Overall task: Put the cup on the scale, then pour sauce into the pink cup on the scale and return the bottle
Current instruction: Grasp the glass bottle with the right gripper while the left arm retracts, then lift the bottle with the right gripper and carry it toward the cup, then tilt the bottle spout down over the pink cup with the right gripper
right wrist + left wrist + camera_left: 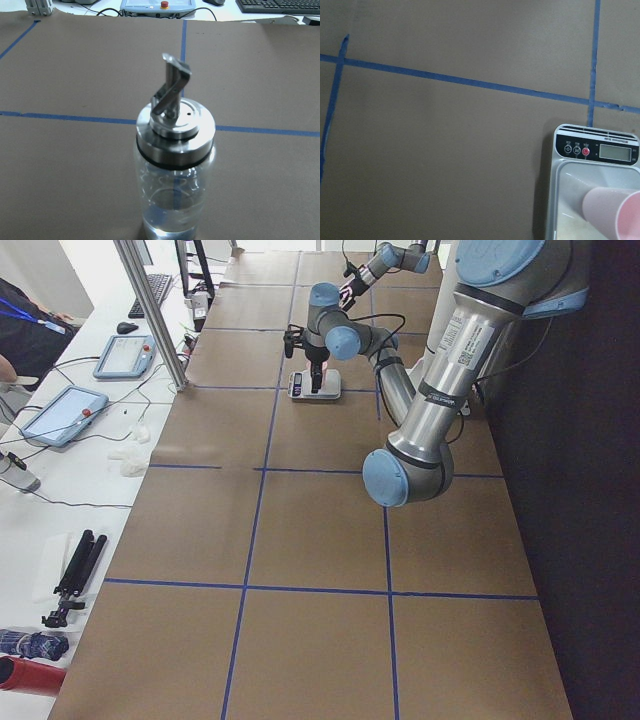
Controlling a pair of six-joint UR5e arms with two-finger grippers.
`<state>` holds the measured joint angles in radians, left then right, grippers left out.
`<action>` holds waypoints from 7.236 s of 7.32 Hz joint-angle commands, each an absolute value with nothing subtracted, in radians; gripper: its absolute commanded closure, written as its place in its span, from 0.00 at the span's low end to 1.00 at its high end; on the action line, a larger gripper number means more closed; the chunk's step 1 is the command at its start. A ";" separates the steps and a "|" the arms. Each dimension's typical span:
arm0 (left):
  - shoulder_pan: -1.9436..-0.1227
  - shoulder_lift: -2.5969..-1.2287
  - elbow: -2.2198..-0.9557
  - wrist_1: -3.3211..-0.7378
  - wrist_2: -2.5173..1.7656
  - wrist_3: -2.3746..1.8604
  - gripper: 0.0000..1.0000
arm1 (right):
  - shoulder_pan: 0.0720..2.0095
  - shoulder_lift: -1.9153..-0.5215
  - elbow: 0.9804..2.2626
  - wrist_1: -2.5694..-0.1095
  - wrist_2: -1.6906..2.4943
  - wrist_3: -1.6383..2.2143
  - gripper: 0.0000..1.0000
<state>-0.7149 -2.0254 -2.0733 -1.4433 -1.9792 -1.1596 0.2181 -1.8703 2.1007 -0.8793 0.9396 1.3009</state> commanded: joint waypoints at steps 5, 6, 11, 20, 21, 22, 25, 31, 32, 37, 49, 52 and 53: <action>-0.946 -1.738 -2.192 -1.442 -1.980 -0.659 0.00 | 0.215 -1.802 1.954 -0.770 0.890 1.195 0.00; -0.962 -1.730 -2.189 -1.442 -1.980 -0.632 0.00 | 0.215 -1.801 1.939 -0.740 0.890 1.159 0.00; -0.965 -1.724 -2.186 -1.442 -1.977 -0.630 0.00 | 0.270 -1.731 1.889 -0.738 0.894 1.063 0.00; -0.969 -1.723 -2.186 -1.442 -1.977 -0.630 0.00 | 0.341 -1.661 1.850 -0.736 0.946 1.057 0.90; -0.974 -1.723 -2.189 -1.442 -1.979 -0.632 0.00 | 0.347 -1.655 1.870 -0.735 0.948 1.051 1.00; -0.979 -1.723 -2.191 -1.442 -1.979 -0.632 0.00 | 0.356 -1.643 1.894 -0.738 0.969 1.048 1.00; -1.011 -1.706 -2.192 -1.442 -1.982 -0.580 0.00 | 0.371 -1.588 1.951 -0.806 0.944 0.949 1.00; -1.295 -1.597 -2.117 -1.453 -2.067 -0.038 0.00 | 0.370 -1.496 1.925 -0.864 0.774 0.460 1.00; -1.371 -1.573 -2.088 -1.453 -2.085 0.126 0.00 | 0.370 -1.462 1.904 -0.864 0.767 0.418 1.00; -1.511 -1.571 -1.793 -1.552 -2.134 0.334 0.00 | 0.310 -1.350 1.850 -0.928 0.622 0.230 1.00; -1.519 -1.580 -1.660 -1.594 -2.249 0.331 0.00 | 0.224 -1.160 1.718 -1.182 0.354 -0.178 1.00; -1.520 -1.578 -1.657 -1.594 -2.247 0.331 0.00 | 0.212 -1.105 1.718 -1.299 0.325 -0.202 1.00; -1.522 -1.580 -1.649 -1.594 -2.247 0.333 0.00 | 0.212 -1.104 1.718 -1.339 0.315 -0.206 1.00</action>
<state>-1.5204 -1.5795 -1.6559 -1.5938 -2.2473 0.3317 0.2132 -1.1124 1.7181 -1.2874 0.3268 -0.2002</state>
